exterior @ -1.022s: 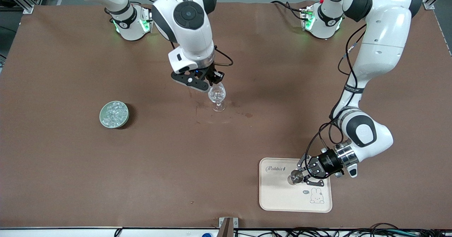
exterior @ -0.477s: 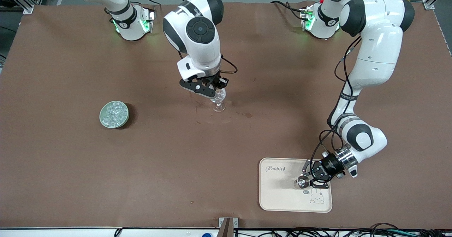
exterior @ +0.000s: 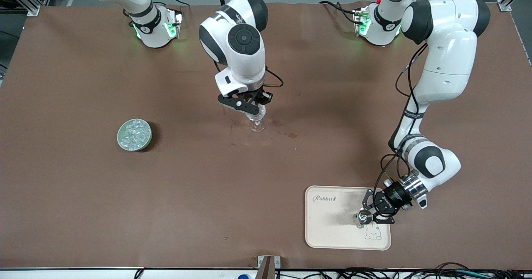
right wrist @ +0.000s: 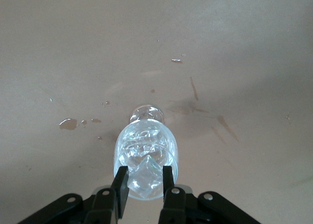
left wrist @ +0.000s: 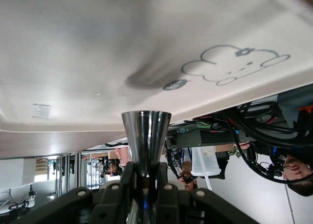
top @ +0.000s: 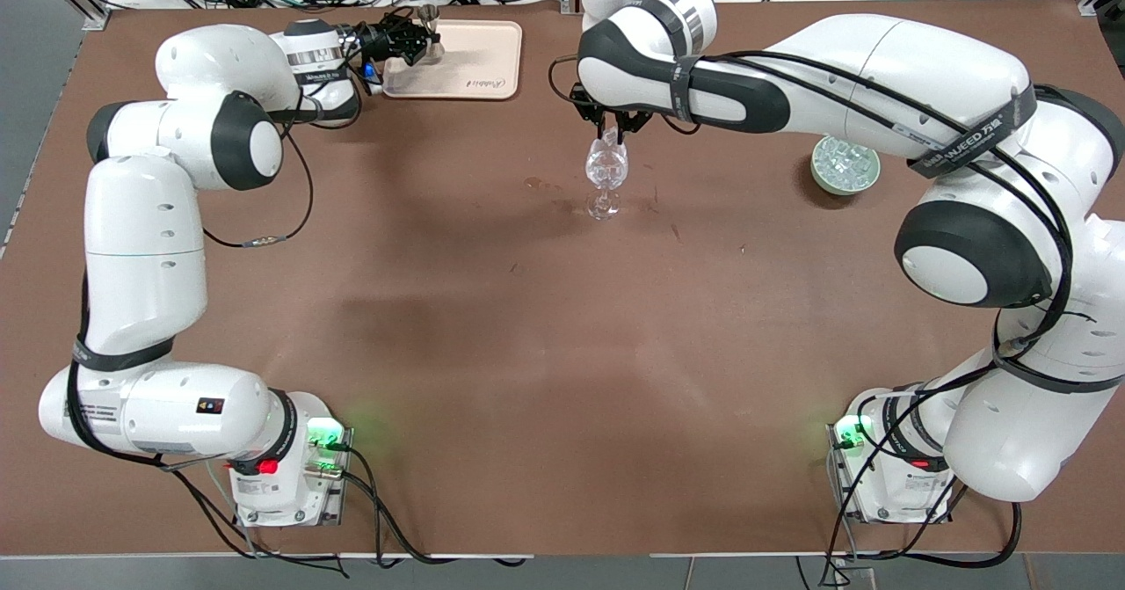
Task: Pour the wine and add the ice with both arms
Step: 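Set the jigger upright on the white tray and open the left gripper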
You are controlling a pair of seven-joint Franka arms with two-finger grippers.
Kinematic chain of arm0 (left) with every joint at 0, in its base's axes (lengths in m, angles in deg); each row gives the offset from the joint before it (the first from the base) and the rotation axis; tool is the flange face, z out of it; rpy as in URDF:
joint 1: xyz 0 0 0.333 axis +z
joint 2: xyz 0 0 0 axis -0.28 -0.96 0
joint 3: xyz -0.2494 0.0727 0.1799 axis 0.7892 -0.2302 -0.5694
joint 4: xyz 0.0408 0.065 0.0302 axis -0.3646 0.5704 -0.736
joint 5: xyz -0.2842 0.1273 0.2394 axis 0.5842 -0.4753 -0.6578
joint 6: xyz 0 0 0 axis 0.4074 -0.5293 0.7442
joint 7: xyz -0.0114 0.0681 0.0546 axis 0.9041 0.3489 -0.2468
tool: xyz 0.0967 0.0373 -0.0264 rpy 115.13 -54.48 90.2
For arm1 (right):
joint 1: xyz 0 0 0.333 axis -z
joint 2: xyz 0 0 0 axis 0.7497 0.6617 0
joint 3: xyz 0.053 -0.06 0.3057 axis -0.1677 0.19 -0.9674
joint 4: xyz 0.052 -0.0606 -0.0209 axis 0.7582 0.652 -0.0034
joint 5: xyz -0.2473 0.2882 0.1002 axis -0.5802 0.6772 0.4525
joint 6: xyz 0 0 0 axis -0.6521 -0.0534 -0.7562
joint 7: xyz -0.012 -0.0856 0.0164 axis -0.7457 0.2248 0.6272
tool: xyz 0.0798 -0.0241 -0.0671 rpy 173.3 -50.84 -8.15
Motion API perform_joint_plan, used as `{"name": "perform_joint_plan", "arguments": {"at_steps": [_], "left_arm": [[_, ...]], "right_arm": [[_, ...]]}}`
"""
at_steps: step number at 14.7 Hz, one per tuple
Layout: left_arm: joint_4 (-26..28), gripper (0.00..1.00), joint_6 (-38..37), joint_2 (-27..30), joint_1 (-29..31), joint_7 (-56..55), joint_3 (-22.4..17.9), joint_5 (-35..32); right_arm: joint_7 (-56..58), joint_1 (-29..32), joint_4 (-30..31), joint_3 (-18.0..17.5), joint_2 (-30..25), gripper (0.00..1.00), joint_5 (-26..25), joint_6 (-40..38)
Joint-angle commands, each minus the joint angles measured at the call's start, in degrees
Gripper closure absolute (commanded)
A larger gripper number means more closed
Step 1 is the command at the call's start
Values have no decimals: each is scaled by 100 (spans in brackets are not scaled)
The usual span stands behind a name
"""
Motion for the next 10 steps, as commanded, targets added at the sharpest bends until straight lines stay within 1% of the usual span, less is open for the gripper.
{"name": "perform_joint_plan", "arguments": {"at_steps": [1, 2, 3, 4, 5, 8, 10], "left_arm": [[63, 96, -74, -27, 6, 265, -60, 189], [124, 91, -74, -27, 6, 266, -60, 206], [151, 81, -74, -19, 15, 266, -60, 337], [186, 55, -74, -1, 23, 266, -60, 478], [213, 1, -74, 16, 24, 283, -60, 523], [396, 0, -109, 165, 59, 292, -95, 488], [782, 0, -388, 393, 68, 292, -305, 470]], "right_arm": [[-54, -61, 38, 75, -10, 89, 97, 46], [-54, -61, 38, 67, -10, 88, 97, 29], [-54, -52, 39, 75, -10, 88, 97, 28], [-54, -52, 39, 67, -10, 88, 97, 28], [-54, -52, 39, 66, -10, 88, 97, 20], [-45, -26, 39, 67, -10, 85, 97, 2], [-45, -17, 47, 67, -10, 82, 97, 2]]}}
